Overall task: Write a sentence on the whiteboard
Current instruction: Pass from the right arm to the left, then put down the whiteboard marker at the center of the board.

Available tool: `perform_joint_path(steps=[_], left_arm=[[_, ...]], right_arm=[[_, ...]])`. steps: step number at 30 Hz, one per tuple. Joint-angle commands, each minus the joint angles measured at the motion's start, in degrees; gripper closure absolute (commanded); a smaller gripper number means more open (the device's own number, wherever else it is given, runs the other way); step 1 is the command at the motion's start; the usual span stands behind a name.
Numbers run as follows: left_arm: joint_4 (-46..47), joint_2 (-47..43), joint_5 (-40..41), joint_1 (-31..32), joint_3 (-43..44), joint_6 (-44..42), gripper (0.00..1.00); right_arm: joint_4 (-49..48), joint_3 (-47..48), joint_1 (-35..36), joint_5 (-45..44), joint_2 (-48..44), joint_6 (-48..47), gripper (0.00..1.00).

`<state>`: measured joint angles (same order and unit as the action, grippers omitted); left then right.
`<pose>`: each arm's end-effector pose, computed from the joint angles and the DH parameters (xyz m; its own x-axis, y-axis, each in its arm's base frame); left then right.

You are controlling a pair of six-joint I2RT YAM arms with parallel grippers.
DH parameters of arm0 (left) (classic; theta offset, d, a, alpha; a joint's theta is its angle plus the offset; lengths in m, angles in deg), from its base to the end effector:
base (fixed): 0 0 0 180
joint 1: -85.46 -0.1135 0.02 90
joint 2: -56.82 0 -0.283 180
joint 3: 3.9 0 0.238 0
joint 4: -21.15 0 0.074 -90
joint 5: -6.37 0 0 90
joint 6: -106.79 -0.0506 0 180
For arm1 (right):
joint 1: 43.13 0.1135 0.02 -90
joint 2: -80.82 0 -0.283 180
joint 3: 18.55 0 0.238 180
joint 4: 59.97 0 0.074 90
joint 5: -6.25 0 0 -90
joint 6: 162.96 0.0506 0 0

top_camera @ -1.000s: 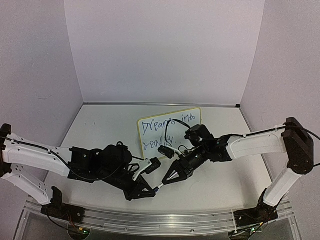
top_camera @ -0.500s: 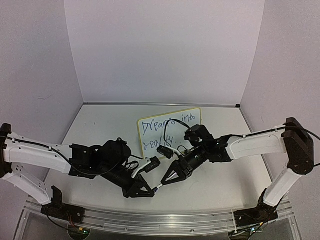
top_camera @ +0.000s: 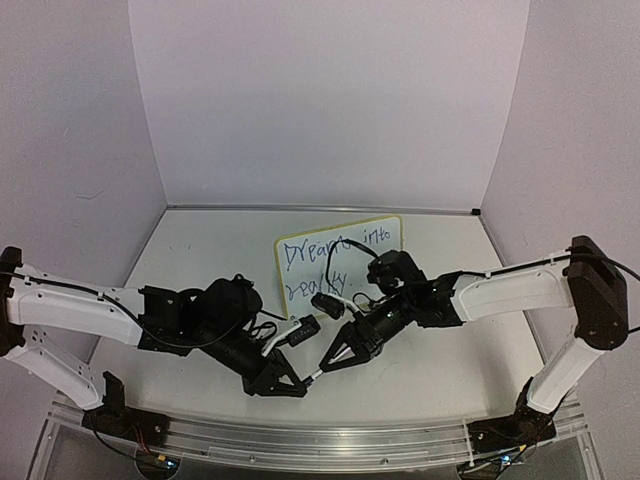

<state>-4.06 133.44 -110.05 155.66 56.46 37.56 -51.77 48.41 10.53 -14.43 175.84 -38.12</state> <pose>0.0711 -0.2639 0.2432 -0.5486 0.5862 -0.5961 0.8139 0.2113 -0.5412 0.1567 0.2930 0.2291 -0.7056 -0.6186 -0.3457 -0.4002 -0.0548 0.9148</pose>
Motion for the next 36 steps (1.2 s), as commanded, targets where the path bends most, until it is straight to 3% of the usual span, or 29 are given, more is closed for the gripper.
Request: perform_joint_path(steps=[1, 13, 19, 22, 24, 28, 36], left_arm=[[18.46, -0.8, 3.22, -2.35, 6.59, -2.22, 1.0], [21.44, -2.17, -1.36, -4.59, 5.16, 0.56, 1.0], [10.04, -3.71, 0.85, -4.8, 4.03, -2.07, 1.0], [4.02, -5.77, 2.82, -4.91, 1.18, -1.27, 1.0], [0.35, -7.14, 4.31, -4.91, -1.19, -0.18, 1.0], [-5.08, -8.7, 9.6, -4.91, -5.1, 3.86, 1.0], [-12.22, -6.63, 21.43, -6.63, -6.92, 13.44, 1.0]], right_arm=[[-7.94, 1.37, 5.2, 3.95, -0.66, 1.0, 1.0], [-8.9, 1.34, 6.5, 4.92, -1.86, 1.9, 1.0], [-6.33, 0.96, 4.25, -1.24, -3.57, 1.06, 0.98], [-2.67, -0.93, -0.35, -5.29, -6.59, -0.56, 0.81], [5.15, -1.27, -5.02, -10.34, -8.52, -4.28, 0.64], [16.85, -0.19, -11.28, -22.66, -11.12, -9.89, 0.4], [21.21, -2.01, -23.01, -35.88, -15.51, -10.32, 0.22]])
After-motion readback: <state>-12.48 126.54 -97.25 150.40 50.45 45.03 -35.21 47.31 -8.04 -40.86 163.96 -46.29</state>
